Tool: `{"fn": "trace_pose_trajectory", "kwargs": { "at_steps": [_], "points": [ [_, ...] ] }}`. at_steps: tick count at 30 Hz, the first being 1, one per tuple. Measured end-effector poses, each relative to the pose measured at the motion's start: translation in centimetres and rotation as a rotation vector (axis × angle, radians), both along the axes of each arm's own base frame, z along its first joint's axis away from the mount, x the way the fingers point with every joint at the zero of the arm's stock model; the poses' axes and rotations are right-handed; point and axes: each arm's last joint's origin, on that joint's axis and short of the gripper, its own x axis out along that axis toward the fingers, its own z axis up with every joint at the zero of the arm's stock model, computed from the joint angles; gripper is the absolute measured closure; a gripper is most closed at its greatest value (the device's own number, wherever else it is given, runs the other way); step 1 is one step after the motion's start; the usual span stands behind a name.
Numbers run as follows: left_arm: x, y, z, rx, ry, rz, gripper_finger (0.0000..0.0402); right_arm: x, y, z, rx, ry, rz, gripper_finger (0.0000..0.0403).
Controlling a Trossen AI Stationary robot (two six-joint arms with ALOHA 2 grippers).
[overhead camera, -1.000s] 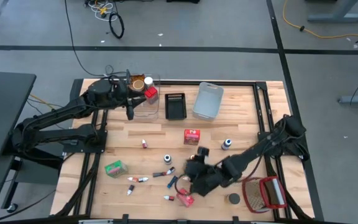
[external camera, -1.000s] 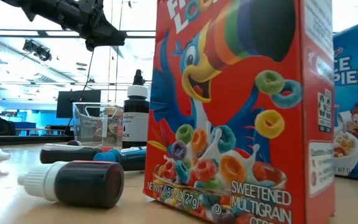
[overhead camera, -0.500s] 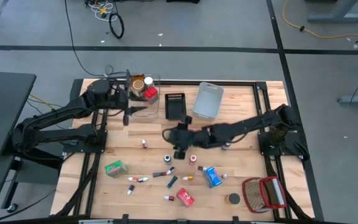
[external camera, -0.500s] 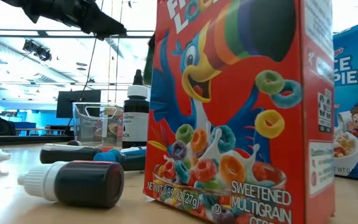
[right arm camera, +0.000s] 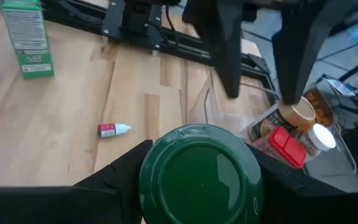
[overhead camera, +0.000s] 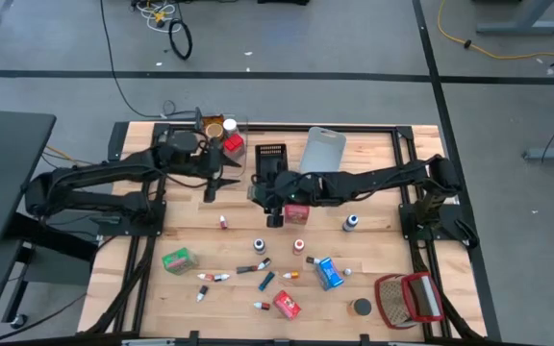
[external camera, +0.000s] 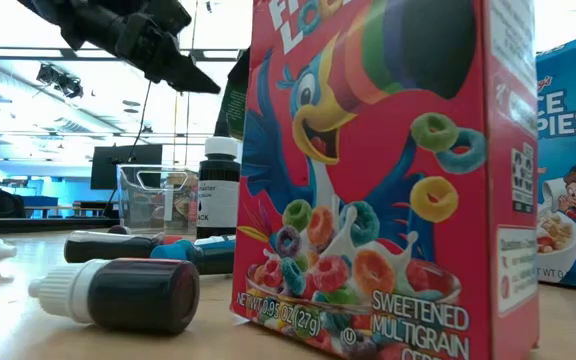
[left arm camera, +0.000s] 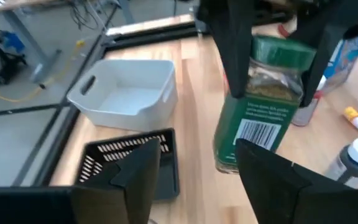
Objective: Pick & Place Kitchen Items
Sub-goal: Put the green spice bottle into the transparent bin
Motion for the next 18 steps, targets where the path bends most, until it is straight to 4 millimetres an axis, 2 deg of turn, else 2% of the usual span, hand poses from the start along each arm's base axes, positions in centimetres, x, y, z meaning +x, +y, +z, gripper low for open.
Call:
{"fn": "trace_pose_trajectory", "kwargs": {
  "at_steps": [8, 18],
  "points": [
    [1.4, -0.3, -1.2, -0.098, 0.028, -0.065, 0.0158, 0.1, -1.2, 0.2, -0.034, -0.011, -0.009, 0.0188],
    [3.2, -0.7, -1.9, -0.162, 0.003, -0.080, 0.0153, 0.3, -2.2, 0.4, -0.029, -0.038, 0.046, 0.0188]
  ]
}}
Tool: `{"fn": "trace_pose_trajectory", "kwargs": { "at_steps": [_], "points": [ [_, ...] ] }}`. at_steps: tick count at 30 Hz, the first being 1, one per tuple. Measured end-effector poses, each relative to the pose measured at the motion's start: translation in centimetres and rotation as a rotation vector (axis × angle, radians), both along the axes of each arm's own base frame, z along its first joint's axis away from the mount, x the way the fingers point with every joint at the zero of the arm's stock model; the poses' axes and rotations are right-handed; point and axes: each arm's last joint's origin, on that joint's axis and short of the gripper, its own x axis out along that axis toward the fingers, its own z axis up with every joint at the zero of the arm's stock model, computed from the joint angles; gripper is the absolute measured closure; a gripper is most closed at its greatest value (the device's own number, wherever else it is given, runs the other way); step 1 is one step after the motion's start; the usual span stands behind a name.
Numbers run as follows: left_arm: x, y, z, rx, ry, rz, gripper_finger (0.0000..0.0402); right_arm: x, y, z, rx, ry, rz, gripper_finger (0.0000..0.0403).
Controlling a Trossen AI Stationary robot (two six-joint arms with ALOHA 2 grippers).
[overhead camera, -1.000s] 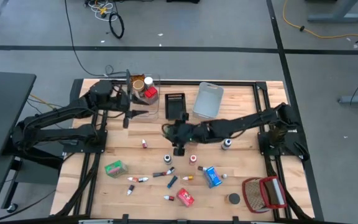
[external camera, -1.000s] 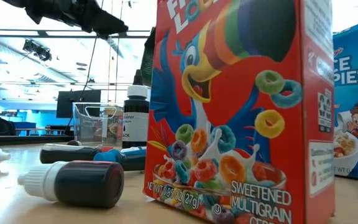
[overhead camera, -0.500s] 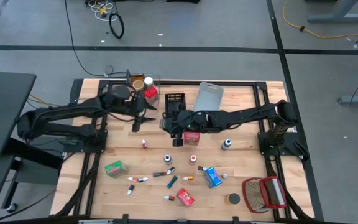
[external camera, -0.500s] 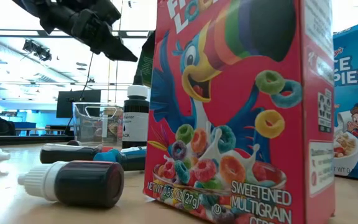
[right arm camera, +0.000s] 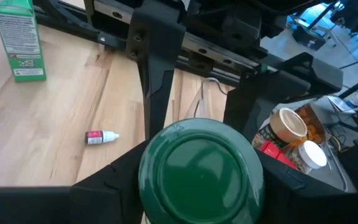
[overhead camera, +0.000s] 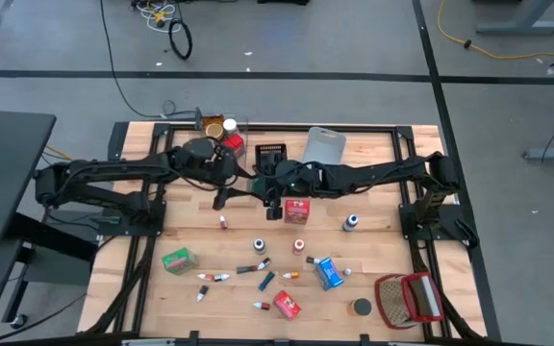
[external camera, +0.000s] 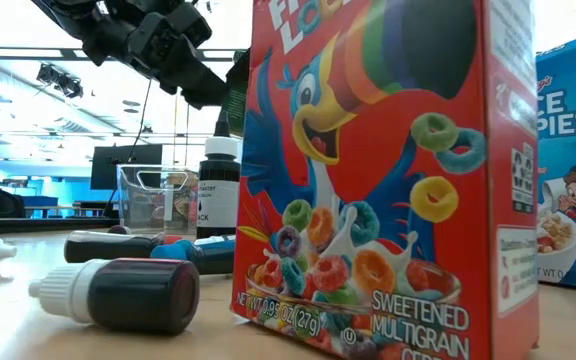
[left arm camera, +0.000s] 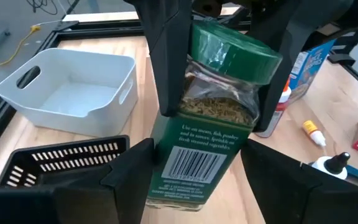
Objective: Pick & Place Kitchen Items
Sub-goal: Put the green spice bottle into the transparent bin
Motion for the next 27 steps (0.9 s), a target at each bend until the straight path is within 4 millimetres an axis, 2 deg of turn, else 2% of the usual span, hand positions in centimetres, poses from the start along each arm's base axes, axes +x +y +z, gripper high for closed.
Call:
{"fn": "trace_pose_trajectory", "kwargs": {
  "at_steps": [8, 27],
  "points": [
    [0.17, -0.37, 0.13, 0.005, -0.013, -0.006, 0.0153, 0.13, -0.74, 0.21, 0.021, -0.027, 0.032, 0.0188],
    [0.58, -0.67, 0.90, 0.056, -0.111, -0.054, 0.0154, 0.51, -0.76, 0.79, 0.082, -0.109, 0.075, 0.0188]
  ]
}}
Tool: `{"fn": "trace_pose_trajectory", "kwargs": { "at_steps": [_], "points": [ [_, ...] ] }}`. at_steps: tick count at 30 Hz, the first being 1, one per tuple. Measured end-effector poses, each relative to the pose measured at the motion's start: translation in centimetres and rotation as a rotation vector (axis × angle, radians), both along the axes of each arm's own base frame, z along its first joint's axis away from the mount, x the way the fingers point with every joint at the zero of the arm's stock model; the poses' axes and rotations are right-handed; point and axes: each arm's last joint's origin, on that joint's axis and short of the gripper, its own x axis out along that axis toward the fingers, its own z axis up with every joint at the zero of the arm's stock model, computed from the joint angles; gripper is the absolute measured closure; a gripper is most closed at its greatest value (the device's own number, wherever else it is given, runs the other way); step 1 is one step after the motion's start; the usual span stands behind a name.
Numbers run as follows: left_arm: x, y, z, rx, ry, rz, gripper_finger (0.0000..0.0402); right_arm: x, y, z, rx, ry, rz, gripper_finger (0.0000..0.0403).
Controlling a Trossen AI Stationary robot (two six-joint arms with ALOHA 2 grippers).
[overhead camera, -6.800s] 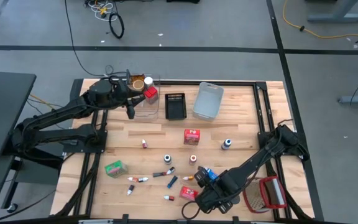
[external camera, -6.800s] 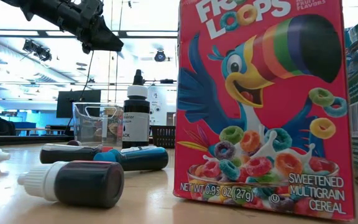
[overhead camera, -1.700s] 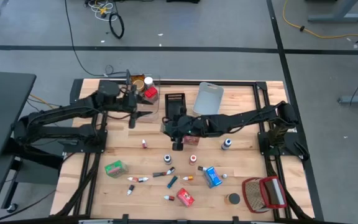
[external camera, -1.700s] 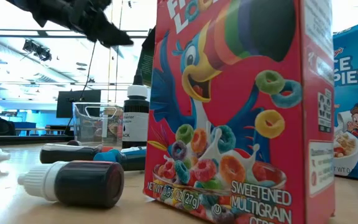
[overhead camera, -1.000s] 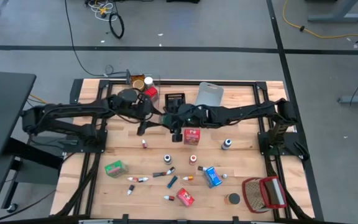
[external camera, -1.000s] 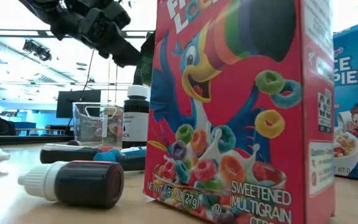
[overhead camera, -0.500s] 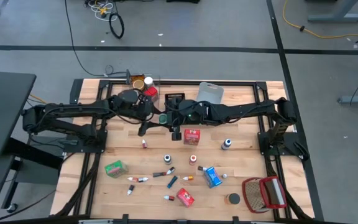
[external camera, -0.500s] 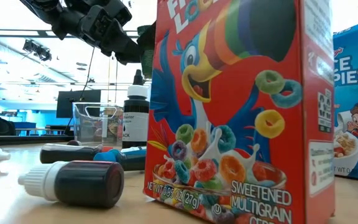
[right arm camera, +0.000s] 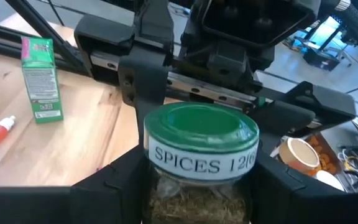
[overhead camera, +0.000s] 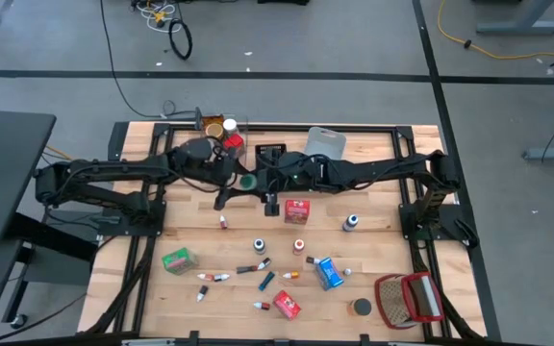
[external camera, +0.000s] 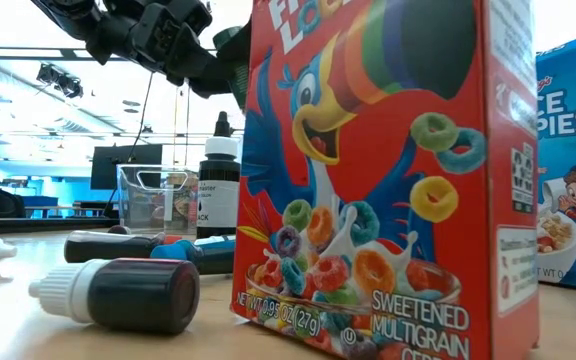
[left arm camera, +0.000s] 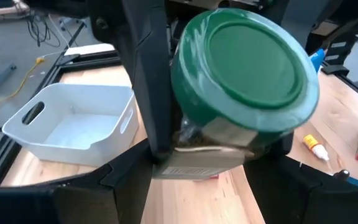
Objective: Pick & Place Kitchen Items
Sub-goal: Put the green spice bottle into the transparent bin
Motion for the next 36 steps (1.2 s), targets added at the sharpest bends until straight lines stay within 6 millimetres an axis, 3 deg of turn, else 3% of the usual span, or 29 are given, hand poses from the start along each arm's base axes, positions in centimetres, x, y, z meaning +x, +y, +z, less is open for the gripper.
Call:
{"fn": "trace_pose_trajectory", "kwargs": {
  "at_steps": [10, 18, 23, 27, 32, 36],
  "points": [
    [0.1, -0.5, -0.2, 0.006, 0.020, -0.015, 0.0154, 0.0, 0.0, -0.2, 0.019, 0.015, -0.019, 0.0188],
    [-0.6, -0.2, 0.1, 0.039, 0.058, 0.143, 0.0154, -0.4, -0.3, -0.8, 0.024, 0.100, -0.103, 0.0189],
    [-1.3, -0.4, 0.4, 0.040, 0.076, 0.152, 0.0154, -0.7, -0.3, -1.2, 0.000, 0.140, -0.150, 0.0193],
    [-2.3, -0.7, 1.3, 0.009, 0.061, 0.155, 0.0154, -0.8, -0.4, -2.1, -0.007, 0.200, -0.156, 0.0192],
    [-3.2, -1.0, 3.7, -0.049, -0.083, 0.172, 0.0154, -1.2, -0.5, -2.2, -0.029, 0.244, -0.200, 0.0193],
    [-3.0, -0.9, 3.8, -0.130, -0.088, 0.194, 0.0154, -0.9, -0.5, -1.7, -0.058, 0.190, -0.181, 0.0192]
  ]
}}
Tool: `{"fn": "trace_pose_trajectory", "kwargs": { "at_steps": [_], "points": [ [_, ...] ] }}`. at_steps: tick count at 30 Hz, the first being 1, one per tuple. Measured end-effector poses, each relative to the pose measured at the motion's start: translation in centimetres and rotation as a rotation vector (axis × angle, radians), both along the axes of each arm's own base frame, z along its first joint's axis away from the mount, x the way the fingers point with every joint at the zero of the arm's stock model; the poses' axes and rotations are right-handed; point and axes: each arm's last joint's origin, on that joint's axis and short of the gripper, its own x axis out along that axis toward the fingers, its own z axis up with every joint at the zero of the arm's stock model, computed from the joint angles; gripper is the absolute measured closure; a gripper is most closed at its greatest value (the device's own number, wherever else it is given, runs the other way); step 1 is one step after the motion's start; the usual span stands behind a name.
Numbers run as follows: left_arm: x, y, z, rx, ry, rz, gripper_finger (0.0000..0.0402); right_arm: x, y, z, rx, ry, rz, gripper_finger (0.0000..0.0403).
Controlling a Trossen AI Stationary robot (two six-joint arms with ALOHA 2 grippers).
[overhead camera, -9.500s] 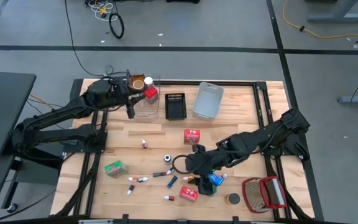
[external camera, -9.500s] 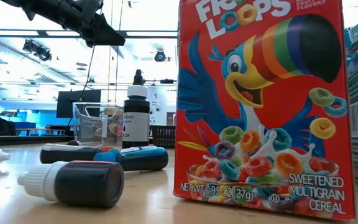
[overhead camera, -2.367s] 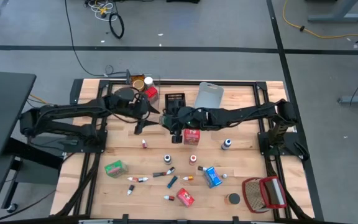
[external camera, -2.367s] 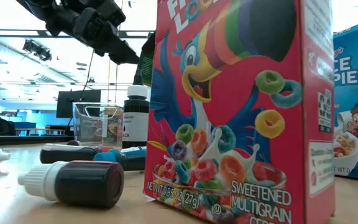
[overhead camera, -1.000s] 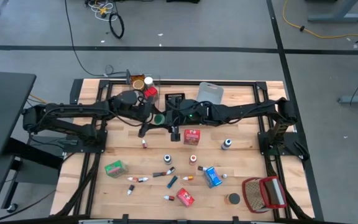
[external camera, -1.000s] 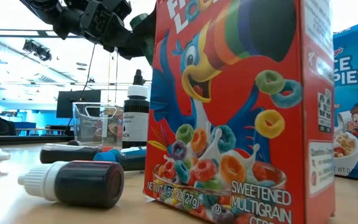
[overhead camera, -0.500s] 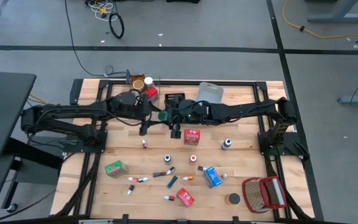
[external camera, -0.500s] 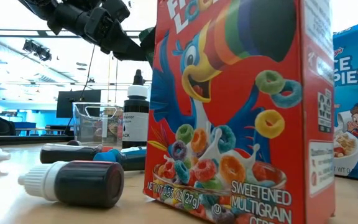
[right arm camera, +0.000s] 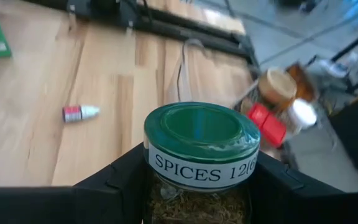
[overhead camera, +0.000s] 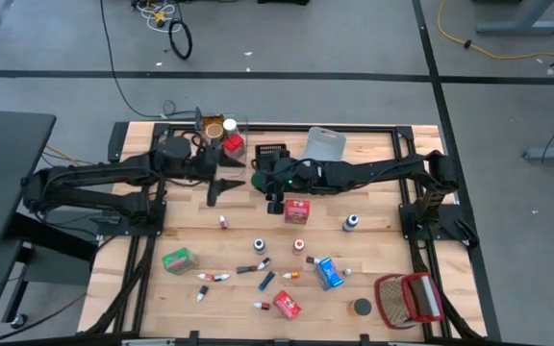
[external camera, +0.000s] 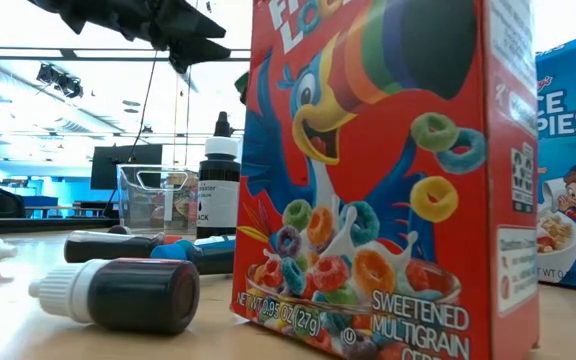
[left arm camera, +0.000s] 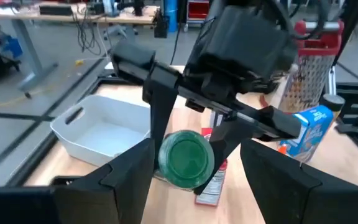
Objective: Pick & Place Kitchen Items
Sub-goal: Put the green spice bottle into the transparent bin
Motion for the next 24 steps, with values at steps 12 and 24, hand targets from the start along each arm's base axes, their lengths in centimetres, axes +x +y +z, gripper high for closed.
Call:
{"fn": "trace_pose_trajectory", "kwargs": {
  "at_steps": [12, 24],
  "points": [
    [2.8, 0.8, -2.2, -0.115, 0.039, 0.043, 0.0154, 0.9, -0.3, 0.1, -0.165, -0.050, -0.012, 0.0192],
    [3.2, 1.2, -2.0, -0.114, -0.005, 0.124, 0.0154, 0.9, -0.5, 0.3, -0.290, -0.024, -0.021, 0.0192]
  ]
}}
